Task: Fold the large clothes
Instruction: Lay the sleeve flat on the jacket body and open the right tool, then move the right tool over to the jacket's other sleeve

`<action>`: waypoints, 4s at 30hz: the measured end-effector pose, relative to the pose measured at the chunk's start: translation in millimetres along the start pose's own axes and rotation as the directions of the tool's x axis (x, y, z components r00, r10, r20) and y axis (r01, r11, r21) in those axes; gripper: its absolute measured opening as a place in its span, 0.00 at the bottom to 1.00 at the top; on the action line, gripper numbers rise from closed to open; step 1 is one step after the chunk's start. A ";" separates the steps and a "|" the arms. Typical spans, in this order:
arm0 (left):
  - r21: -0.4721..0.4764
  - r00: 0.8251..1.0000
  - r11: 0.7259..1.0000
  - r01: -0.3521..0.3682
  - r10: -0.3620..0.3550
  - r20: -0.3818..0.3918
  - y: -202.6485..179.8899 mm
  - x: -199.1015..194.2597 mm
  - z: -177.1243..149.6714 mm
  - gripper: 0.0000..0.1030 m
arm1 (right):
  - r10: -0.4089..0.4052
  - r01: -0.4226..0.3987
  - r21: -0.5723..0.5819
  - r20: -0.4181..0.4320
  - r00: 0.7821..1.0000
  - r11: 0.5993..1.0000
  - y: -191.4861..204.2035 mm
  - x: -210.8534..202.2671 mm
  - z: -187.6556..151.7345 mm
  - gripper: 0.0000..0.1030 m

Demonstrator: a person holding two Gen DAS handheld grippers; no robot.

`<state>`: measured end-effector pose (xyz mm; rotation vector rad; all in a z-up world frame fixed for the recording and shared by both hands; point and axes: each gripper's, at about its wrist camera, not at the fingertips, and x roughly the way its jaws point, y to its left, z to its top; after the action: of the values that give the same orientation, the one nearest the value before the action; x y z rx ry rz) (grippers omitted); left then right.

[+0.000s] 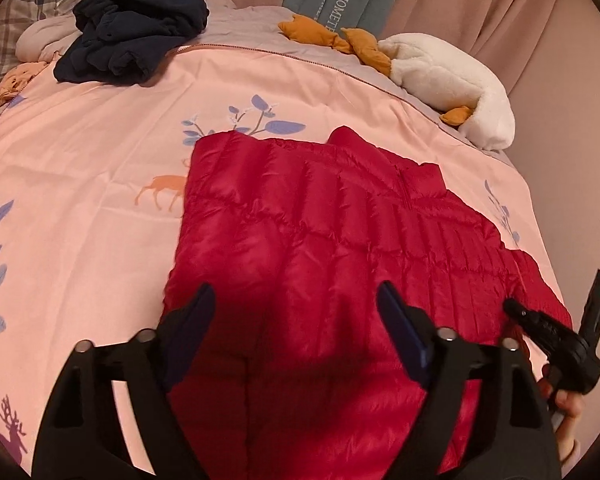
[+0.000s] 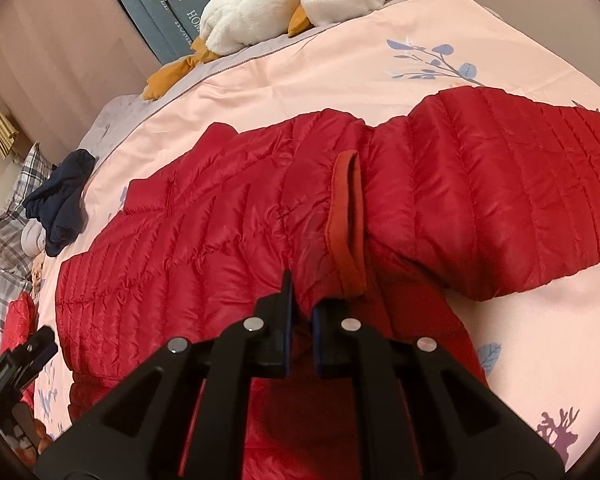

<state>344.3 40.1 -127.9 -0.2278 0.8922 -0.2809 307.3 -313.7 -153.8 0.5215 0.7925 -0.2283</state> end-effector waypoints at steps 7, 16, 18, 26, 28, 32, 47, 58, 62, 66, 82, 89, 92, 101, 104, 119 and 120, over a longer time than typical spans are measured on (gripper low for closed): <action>0.031 1.000 0.999 -0.020 0.020 0.009 -14.1 16.7 6.8 0.68 | 0.003 -0.003 -0.008 0.000 1.000 1.000 -1.8 1.5 -3.2 0.09; 0.074 0.996 0.995 -0.067 0.071 -0.055 -16.5 42.8 -3.0 0.68 | 0.017 -0.017 -0.012 -0.005 1.000 1.000 -4.3 3.3 -4.4 0.09; 0.093 0.994 0.993 -0.079 0.085 -0.065 -18.3 45.7 -4.1 0.68 | 0.017 -0.018 -0.009 -0.006 1.000 1.000 -5.3 4.4 -5.0 0.09; 0.120 0.989 0.987 -0.102 0.114 -0.095 -21.1 55.1 -9.6 0.68 | 0.022 -0.022 0.005 -0.010 1.000 1.000 -8.8 6.2 -6.0 0.10; 0.126 0.988 0.986 -0.106 0.119 -0.100 -22.1 56.5 -9.7 0.68 | 0.025 -0.025 0.014 -0.013 1.000 1.000 -11.0 6.8 -5.3 0.11; 0.136 0.986 0.985 -0.110 0.126 -0.109 -22.6 59.3 -9.3 0.68 | 0.027 -0.027 0.020 -0.014 1.000 0.999 -13.0 7.6 -5.3 0.11; 0.149 0.983 0.981 -0.120 0.139 -0.117 -25.1 60.1 -9.8 0.69 | 0.005 -0.006 0.036 0.033 0.999 0.999 -22.7 -11.5 2.5 0.24; 0.136 0.982 0.984 -0.118 0.136 -0.130 -24.2 60.5 -8.2 0.69 | 0.001 0.025 -0.180 0.141 0.990 0.983 23.3 -42.0 9.5 0.40; 0.135 0.982 0.984 -0.118 0.136 -0.131 -24.3 60.5 -8.4 0.69 | 0.052 -0.026 -0.300 0.080 0.995 0.954 60.9 -24.5 0.9 0.41; 0.137 0.982 0.983 -0.120 0.138 -0.131 -24.5 60.2 -8.8 0.69 | 0.042 -0.035 -0.371 0.011 0.999 0.928 82.9 0.5 -8.9 0.41; 0.147 0.981 0.981 -0.127 0.146 -0.130 -25.9 61.0 -10.6 0.71 | -0.044 0.035 -0.368 -0.017 0.999 0.929 59.5 19.1 -13.9 0.41; 0.153 0.980 0.980 -0.129 0.149 -0.129 -26.4 60.8 -11.3 0.72 | -0.055 0.048 -0.346 -0.012 0.998 0.937 48.1 17.1 -10.6 0.41; 0.158 0.980 0.979 -0.131 0.152 -0.128 -26.9 61.2 -12.0 0.73 | -0.060 0.053 -0.336 -0.011 0.998 0.940 44.4 16.1 -9.4 0.41; 0.163 0.979 0.978 -0.132 0.154 -0.132 -27.4 61.1 -12.0 0.73 | -0.064 0.057 -0.255 -0.018 0.998 0.965 29.4 7.6 1.2 0.41; 0.164 0.978 0.977 -0.134 0.156 -0.135 -27.6 61.1 -11.4 0.73 | -0.071 0.079 -0.254 0.040 0.997 0.964 32.2 -4.0 6.3 0.44; 0.180 0.970 0.969 -0.166 0.194 -0.146 -35.2 63.5 -9.9 0.74 | -0.043 0.036 -0.323 -0.014 0.999 0.946 52.9 21.3 -4.5 0.50; 0.182 0.970 0.969 -0.167 0.195 -0.146 -35.5 63.5 -10.1 0.75 | -0.045 0.039 -0.311 -0.014 0.999 0.950 45.8 20.3 -2.8 0.50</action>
<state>369.0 -15.2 -169.5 0.0357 1.0382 -0.2050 337.1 -273.3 -153.8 0.2099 0.8425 -0.1334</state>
